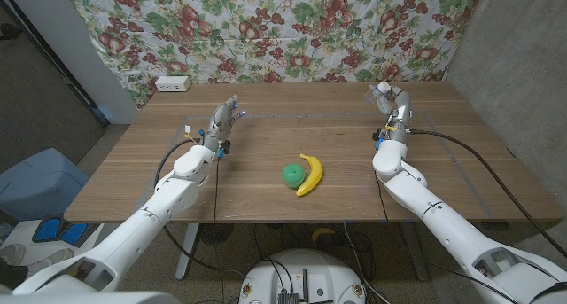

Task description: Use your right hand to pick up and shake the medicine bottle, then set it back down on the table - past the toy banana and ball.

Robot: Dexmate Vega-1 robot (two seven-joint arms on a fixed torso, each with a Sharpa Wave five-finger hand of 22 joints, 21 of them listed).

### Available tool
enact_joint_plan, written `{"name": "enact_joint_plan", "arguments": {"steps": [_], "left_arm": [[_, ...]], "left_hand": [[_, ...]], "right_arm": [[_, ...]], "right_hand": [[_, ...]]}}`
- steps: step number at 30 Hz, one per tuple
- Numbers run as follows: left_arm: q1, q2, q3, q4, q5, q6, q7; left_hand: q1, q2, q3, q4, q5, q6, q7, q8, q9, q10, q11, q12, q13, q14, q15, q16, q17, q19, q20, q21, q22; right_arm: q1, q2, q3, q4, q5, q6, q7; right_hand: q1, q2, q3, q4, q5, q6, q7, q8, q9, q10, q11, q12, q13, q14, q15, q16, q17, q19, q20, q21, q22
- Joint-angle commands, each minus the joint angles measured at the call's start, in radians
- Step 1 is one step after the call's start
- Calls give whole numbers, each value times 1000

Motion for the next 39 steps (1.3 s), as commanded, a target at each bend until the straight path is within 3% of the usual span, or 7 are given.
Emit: {"name": "enact_joint_plan", "arguments": {"steps": [1, 13, 20, 33, 39], "left_arm": [[-8, -2, 4, 5, 2, 4, -2], [-3, 1, 2, 0, 0, 3, -2], [3, 5, -2, -4, -3, 1, -4], [12, 11, -8, -7, -8, -7, -8], [12, 13, -9, -5, -9, -9, -13]], "left_hand": [[8, 75, -2, 4, 7, 1, -2, 0, 4, 1, -1, -1, 3, -1, -1, -1, 0, 3, 1, -5, 3], [9, 75, -2, 4, 7, 2, -1, 0, 4, 1, -2, -1, 3, -2, -2, -1, 0, 5, 2, -7, 3], [9, 75, -3, 4, 7, 3, 0, 0, 4, 1, -1, -2, 3, -1, -2, -1, 0, 6, 2, -9, 3], [9, 75, -3, 4, 7, 3, -1, 0, 4, 2, -1, -1, 3, -2, -2, -1, 0, 7, 2, -12, 3], [10, 75, -3, 4, 7, 3, -1, 0, 4, 1, -2, -2, 3, -2, -2, -1, 0, 7, 2, -13, 3]], "right_arm": [[3, -82, -22, -68, 15, -83, 148], [25, -179, -53, -154, 51, -206, 357], [35, -194, -68, -178, 52, -257, 392], [24, -163, -65, -164, 34, -225, 314], [7, -110, -53, -129, 5, -168, 192]], "right_hand": [[139, 138, 0, 0, 6, 99, -99, 7, 3, 117, -111, -3, 1, 10, -143, -3, 3, -2, -1, 8, -1], [140, 136, -1, -1, 6, 102, -96, 8, 2, 119, -110, -5, 1, 10, -143, -5, 5, -8, 5, 12, -1], [139, 136, -3, 0, 6, 102, -97, 9, 2, 118, -104, -6, 2, 10, -141, -7, 7, -13, 7, 15, -2], [138, 136, -4, 0, 6, 101, -96, 8, 1, 119, -105, -8, 4, 10, -141, -10, 10, -15, 7, 23, -3], [139, 138, -3, 1, 6, 99, -98, 8, 1, 117, -107, -8, 6, 11, -142, -11, 11, -14, 6, 27, -3]]}}
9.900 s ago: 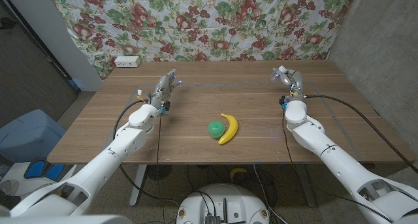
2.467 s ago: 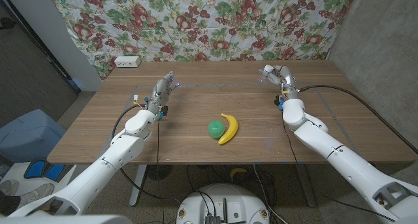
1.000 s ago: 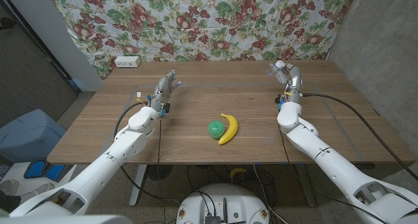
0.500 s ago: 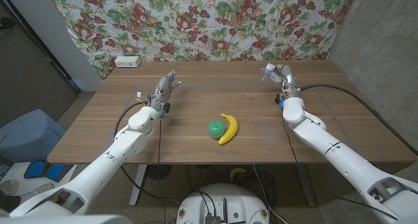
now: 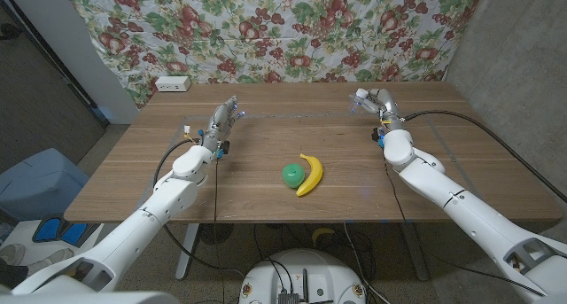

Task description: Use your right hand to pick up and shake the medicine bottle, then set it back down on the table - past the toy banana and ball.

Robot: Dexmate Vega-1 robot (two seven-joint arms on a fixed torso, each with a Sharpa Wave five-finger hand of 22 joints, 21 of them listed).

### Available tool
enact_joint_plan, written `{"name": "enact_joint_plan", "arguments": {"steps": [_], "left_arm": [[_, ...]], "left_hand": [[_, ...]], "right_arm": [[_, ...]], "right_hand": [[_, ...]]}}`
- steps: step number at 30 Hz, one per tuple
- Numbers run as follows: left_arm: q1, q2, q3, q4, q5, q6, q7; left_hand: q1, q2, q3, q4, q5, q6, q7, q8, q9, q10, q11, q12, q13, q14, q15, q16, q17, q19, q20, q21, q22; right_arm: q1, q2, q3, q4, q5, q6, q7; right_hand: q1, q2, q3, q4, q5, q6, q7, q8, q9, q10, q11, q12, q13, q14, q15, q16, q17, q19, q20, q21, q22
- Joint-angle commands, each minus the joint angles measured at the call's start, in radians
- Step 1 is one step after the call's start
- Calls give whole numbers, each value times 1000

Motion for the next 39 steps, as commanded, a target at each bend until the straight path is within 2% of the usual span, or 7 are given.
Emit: {"name": "enact_joint_plan", "arguments": {"steps": [1, 11, 19, 27, 35, 39], "left_arm": [[4, 3, -5, 1, -5, -10, -6], [5, 2, -7, 9, -9, -17, -11], [2, 1, -7, 15, -10, -19, -14], [-2, -1, -6, 19, -9, -19, -16], [-9, -4, -2, 24, -8, -16, -18], [-13, -6, 0, 26, -6, -12, -17]], "left_hand": [[10, 75, -3, 4, 7, 3, -2, 0, 4, 1, -2, -2, 3, -1, -2, -1, 0, 7, 2, -6, 3], [10, 74, -3, 4, 6, 3, -2, 0, 4, 1, -2, -2, 3, -1, -2, -1, -1, 8, 2, -8, 3], [10, 74, -4, 4, 6, 3, -2, 0, 4, 1, -3, -1, 3, -1, -2, -1, -1, 9, 2, -9, 4], [10, 74, -4, 4, 6, 3, -2, 0, 4, 1, -2, -1, 3, -2, -1, -1, -1, 10, 2, -11, 4], [11, 74, -4, 4, 6, 3, -2, 0, 4, 1, -2, -2, 3, -1, -1, -1, -1, 11, 2, -13, 4], [11, 74, -4, 4, 6, 3, -1, 0, 4, 1, -1, -2, 3, -1, -2, -1, -1, 11, 1, -13, 4]], "right_arm": [[-23, 70, 14, 46, -41, 79, -165], [-30, 187, 45, 155, -73, 229, -387], [-28, 225, 60, 190, -72, 268, -446], [-33, 203, 58, 159, -62, 229, -396], [-33, 118, 37, 88, -54, 147, -245], [-28, 65, 26, 48, -37, 98, -140]], "right_hand": [[139, 138, -3, 0, 6, 99, -98, 7, 4, 118, -108, -1, 3, 9, -144, -4, 2, 1, -2, 6, 2], [141, 138, -3, 0, 6, 100, -99, 8, 4, 122, -110, -3, 0, 12, -144, -6, 4, 2, -6, 14, 1], [141, 137, -4, 0, 7, 103, -94, 9, 4, 125, -106, -4, 0, 15, -144, -8, 6, 2, -9, 19, 0], [140, 137, -4, 0, 7, 102, -93, 9, 3, 124, -107, -5, 2, 14, -144, -11, 6, 1, -10, 24, 0], [139, 135, -6, 0, 6, 102, -96, 9, 3, 124, -105, -6, 3, 16, -143, -12, 9, -1, -8, 28, -1], [140, 135, -5, 0, 7, 103, -96, 9, 3, 125, -108, -5, 5, 15, -144, -14, 9, -3, -8, 30, -1]]}}
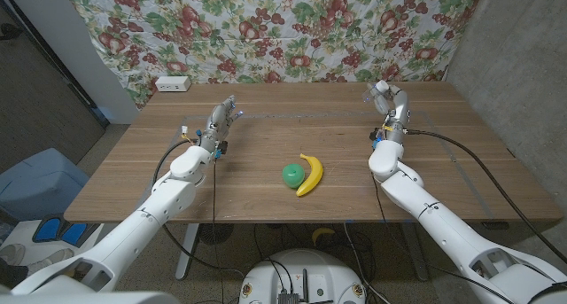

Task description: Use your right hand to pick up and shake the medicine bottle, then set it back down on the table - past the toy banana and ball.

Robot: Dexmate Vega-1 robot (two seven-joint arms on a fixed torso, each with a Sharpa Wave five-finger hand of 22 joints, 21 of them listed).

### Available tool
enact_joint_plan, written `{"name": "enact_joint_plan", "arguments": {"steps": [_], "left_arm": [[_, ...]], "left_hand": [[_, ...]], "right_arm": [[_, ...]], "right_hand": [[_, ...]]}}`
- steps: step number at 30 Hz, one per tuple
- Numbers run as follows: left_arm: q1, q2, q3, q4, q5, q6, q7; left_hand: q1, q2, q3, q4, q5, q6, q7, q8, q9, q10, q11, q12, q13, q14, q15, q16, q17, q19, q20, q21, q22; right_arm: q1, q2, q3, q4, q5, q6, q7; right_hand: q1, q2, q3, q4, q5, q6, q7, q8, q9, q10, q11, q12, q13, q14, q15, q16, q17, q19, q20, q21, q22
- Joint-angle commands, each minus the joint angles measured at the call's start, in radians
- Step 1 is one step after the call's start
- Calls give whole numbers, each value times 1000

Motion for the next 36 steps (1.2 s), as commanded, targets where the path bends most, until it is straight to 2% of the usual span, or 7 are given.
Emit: {"name": "enact_joint_plan", "arguments": {"steps": [1, 8, 13, 17, 26, 29, 36], "left_arm": [[-11, -4, 7, 7, 3, 6, -2], [-13, -5, 10, 4, 7, 11, 2], [-11, -6, 10, 0, 9, 11, 9], [-11, -7, 11, -1, 9, 11, 9], [-14, -7, 13, -2, 12, 14, 9], [-14, -7, 14, -3, 13, 15, 10], [-13, -7, 13, -4, 13, 15, 12]], "left_hand": [[11, 74, -4, 4, 6, 3, -2, 0, 4, 1, -2, -1, 3, -1, -2, -1, -1, 7, 5, -6, 4], [11, 75, -3, 5, 6, 3, -2, 0, 4, 1, -2, -2, 3, 0, -2, -1, 0, 8, 5, -7, 4], [11, 74, -3, 4, 7, 3, -1, 0, 4, 1, -1, -1, 3, 0, -2, -1, -1, 8, 5, -8, 4], [11, 74, -3, 4, 7, 3, -1, 0, 4, 1, -2, -2, 3, -1, -2, -1, -1, 8, 5, -9, 4], [11, 75, -3, 5, 7, 3, -1, 0, 4, 1, -2, -2, 3, -1, -2, -1, 0, 9, 6, -11, 4], [11, 75, -3, 5, 7, 3, -1, 0, 4, 1, -2, -2, 3, -1, -2, -1, 0, 9, 6, -12, 4], [12, 76, -2, 6, 7, 3, -1, 0, 4, 2, -1, -1, 3, -1, -2, -1, 0, 9, 6, -13, 4]], "right_arm": [[6, -112, -25, -92, 33, -110, 222], [30, -177, -44, -130, 69, -172, 378], [40, -198, -52, -148, 78, -206, 422], [41, -200, -53, -150, 79, -212, 420], [29, -180, -43, -133, 72, -179, 361], [17, -149, -36, -119, 52, -163, 282], [4, -74, -15, -49, 27, -58, 130]], "right_hand": [[141, 135, -4, 1, 6, 102, -96, 3, 3, 111, -108, 0, 5, 6, -142, -6, 5, -1, -4, 10, -1], [139, 136, -5, 2, 6, 103, -95, 4, 3, 110, -105, -3, 3, 7, -141, -6, 7, -6, 3, 12, -1], [139, 136, -6, 2, 6, 105, -93, 4, 3, 112, -105, -3, 5, 8, -140, -7, 8, -8, 6, 15, -2], [139, 136, -6, 2, 6, 103, -94, 3, 2, 109, -103, -3, 6, 8, -140, -8, 9, -10, 7, 16, -2], [141, 135, -6, 1, 6, 103, -93, 3, 2, 111, -104, -5, 6, 8, -141, -9, 11, -13, 7, 20, -2], [141, 136, -6, 1, 6, 103, -94, 3, 2, 111, -105, -5, 7, 8, -141, -10, 12, -13, 7, 22, -3], [142, 136, -5, 1, 6, 102, -95, 3, 3, 112, -108, -5, 8, 9, -142, -11, 13, -9, 2, 27, -3]]}}
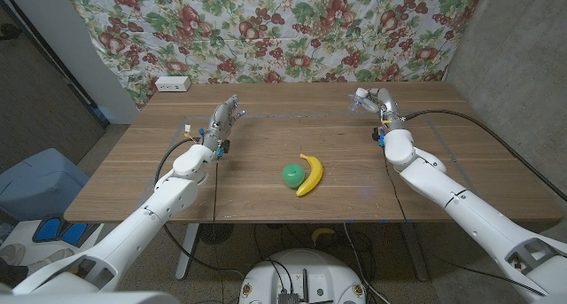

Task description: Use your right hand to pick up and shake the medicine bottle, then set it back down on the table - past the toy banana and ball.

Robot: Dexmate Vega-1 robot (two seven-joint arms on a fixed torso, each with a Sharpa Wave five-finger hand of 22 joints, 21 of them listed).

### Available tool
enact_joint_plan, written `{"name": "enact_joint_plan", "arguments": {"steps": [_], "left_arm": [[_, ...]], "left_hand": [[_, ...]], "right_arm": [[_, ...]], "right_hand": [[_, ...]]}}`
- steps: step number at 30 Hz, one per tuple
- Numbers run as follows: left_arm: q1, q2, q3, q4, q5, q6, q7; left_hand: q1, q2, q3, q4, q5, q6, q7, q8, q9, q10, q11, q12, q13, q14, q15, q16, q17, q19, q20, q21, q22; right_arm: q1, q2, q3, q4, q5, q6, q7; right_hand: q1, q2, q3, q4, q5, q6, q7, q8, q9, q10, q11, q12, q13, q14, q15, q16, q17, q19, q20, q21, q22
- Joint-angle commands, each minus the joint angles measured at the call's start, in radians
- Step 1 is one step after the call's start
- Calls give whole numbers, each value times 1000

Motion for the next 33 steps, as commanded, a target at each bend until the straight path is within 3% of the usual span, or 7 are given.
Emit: {"name": "enact_joint_plan", "arguments": {"steps": [1, 9, 19, 27, 33], "left_arm": [[-1, -1, 0, -3, 2, 2, 4], [-8, -3, 2, 7, 2, 0, -2], [-16, -9, 1, 28, -3, -11, -13], [-23, -14, 1, 49, -9, -18, -26], [-27, -14, 1, 52, -9, -17, -27]], "left_hand": [[12, 76, -2, 6, 7, 4, -1, 0, 4, 2, -2, -1, 3, -1, -2, -1, 0, 8, 4, -3, 4], [12, 75, -2, 5, 7, 3, -1, 0, 4, 1, -3, -1, 3, -1, -1, -1, -1, 8, 4, -5, 4], [12, 75, -3, 6, 7, 4, 0, 0, 4, 1, -3, -2, 3, 0, -2, -1, -1, 9, 4, -7, 4], [12, 75, -3, 6, 7, 3, -2, 0, 4, 1, -3, -2, 3, -1, -2, -1, -1, 10, 4, -9, 4], [13, 76, -3, 6, 7, 3, -2, -1, 4, 1, -2, -2, 3, -1, -2, -1, -1, 10, 4, -10, 4]], "right_arm": [[-20, 91, 26, 81, -38, 117, -201], [-13, 166, 43, 157, -47, 196, -321], [-1, 226, 54, 209, -54, 235, -415], [-1, 205, 47, 183, -48, 205, -372], [0, 141, 27, 134, -43, 150, -258]], "right_hand": [[143, 137, -4, -1, 7, 102, -95, 5, 3, 110, -108, -3, 3, 9, -143, -1, 3, -2, -6, 9, 2], [144, 137, -4, -1, 7, 102, -98, 5, 3, 114, -109, -3, 1, 10, -143, -2, 4, -1, -11, 14, 1], [143, 137, -4, 0, 7, 102, -97, 5, 3, 114, -106, -5, 2, 11, -142, -6, 5, -2, -13, 19, 1], [142, 137, -4, 1, 7, 102, -97, 5, 3, 114, -106, -5, 4, 13, -142, -7, 6, -3, -13, 23, 1], [143, 137, -5, 0, 7, 100, -99, 4, 3, 115, -106, -7, 3, 14, -143, -8, 8, -4, -12, 27, 0]]}}
